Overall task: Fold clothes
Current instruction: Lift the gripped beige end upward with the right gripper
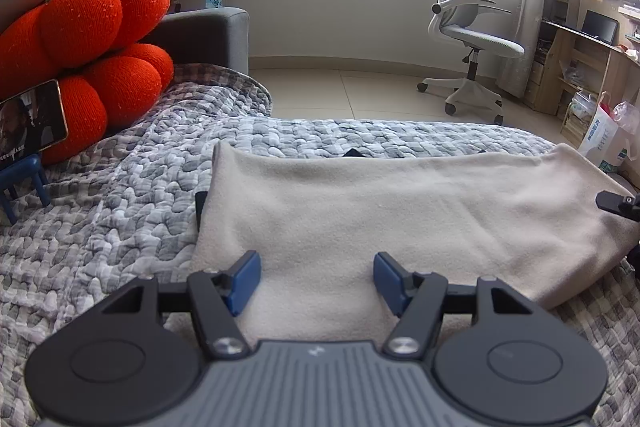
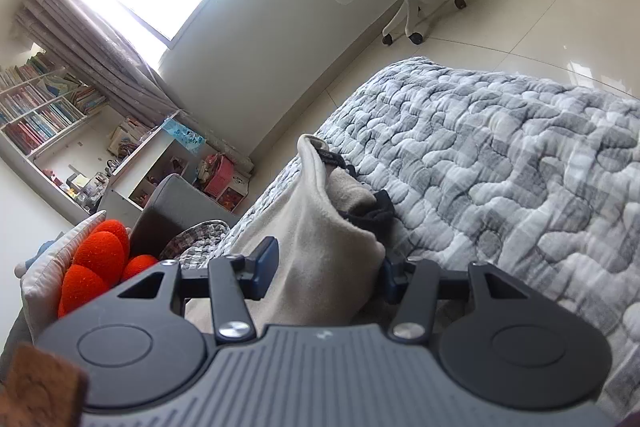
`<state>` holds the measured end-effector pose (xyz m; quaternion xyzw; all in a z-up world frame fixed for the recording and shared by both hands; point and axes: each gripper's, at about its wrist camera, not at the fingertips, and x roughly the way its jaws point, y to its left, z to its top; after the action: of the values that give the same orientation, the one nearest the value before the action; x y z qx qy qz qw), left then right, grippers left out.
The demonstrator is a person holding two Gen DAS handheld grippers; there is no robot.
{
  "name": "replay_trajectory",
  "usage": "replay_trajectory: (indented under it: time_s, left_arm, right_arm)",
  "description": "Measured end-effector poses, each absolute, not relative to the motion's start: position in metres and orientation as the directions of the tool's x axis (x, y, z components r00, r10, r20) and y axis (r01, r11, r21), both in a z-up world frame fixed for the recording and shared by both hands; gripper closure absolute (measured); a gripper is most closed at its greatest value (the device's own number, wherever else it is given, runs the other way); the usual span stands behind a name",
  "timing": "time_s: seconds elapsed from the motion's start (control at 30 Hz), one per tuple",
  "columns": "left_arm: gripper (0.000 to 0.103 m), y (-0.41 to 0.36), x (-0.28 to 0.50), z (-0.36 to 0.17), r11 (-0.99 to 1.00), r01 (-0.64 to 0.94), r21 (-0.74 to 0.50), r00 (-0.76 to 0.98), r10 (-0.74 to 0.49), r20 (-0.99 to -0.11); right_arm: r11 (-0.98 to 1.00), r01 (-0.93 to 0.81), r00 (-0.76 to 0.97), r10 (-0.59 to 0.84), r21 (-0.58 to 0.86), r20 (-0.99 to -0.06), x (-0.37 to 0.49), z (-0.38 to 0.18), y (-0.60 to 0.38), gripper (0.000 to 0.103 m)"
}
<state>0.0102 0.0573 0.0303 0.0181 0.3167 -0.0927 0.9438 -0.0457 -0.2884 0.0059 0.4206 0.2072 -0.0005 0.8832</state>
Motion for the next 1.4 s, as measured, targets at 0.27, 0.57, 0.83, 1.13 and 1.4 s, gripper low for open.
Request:
replay_trajectory:
  time_s: [0.27, 0.57, 0.83, 1.13, 1.4]
  left_arm:
    - [0.039, 0.057, 0.010, 0.030, 0.982, 0.186, -0.027, 0.782, -0.165, -0.601]
    - [0.039, 0.058, 0.010, 0.030, 0.982, 0.187, -0.026, 0.782, -0.165, -0.601]
    - [0.039, 0.056, 0.009, 0.032, 0.982, 0.187, -0.019, 0.783, -0.161, -0.601]
    - [0.039, 0.052, 0.011, 0.036, 0.982, 0.185, -0.036, 0.784, -0.170, -0.597]
    - [0.038, 0.013, 0.006, 0.049, 0.964, 0.268, -0.006, 0.787, -0.222, -0.576]
  right_arm:
    - [0.668, 0.143, 0.930, 0.162, 0.730, -0.330, -0.048, 0.012, -0.286, 0.050]
    - [0.686, 0.159, 0.939, 0.118, 0.710, -0.324, -0.050, 0.016, -0.281, 0.073]
    - [0.765, 0.141, 0.947, 0.080, 0.628, -0.311, -0.048, 0.031, -0.264, 0.074]
    - [0.896, -0.011, 0.975, 0.108, 0.444, -0.194, -0.051, 0.073, -0.226, 0.075]
    - [0.876, -0.032, 0.976, 0.132, 0.482, -0.175, -0.045, 0.076, -0.224, 0.076]
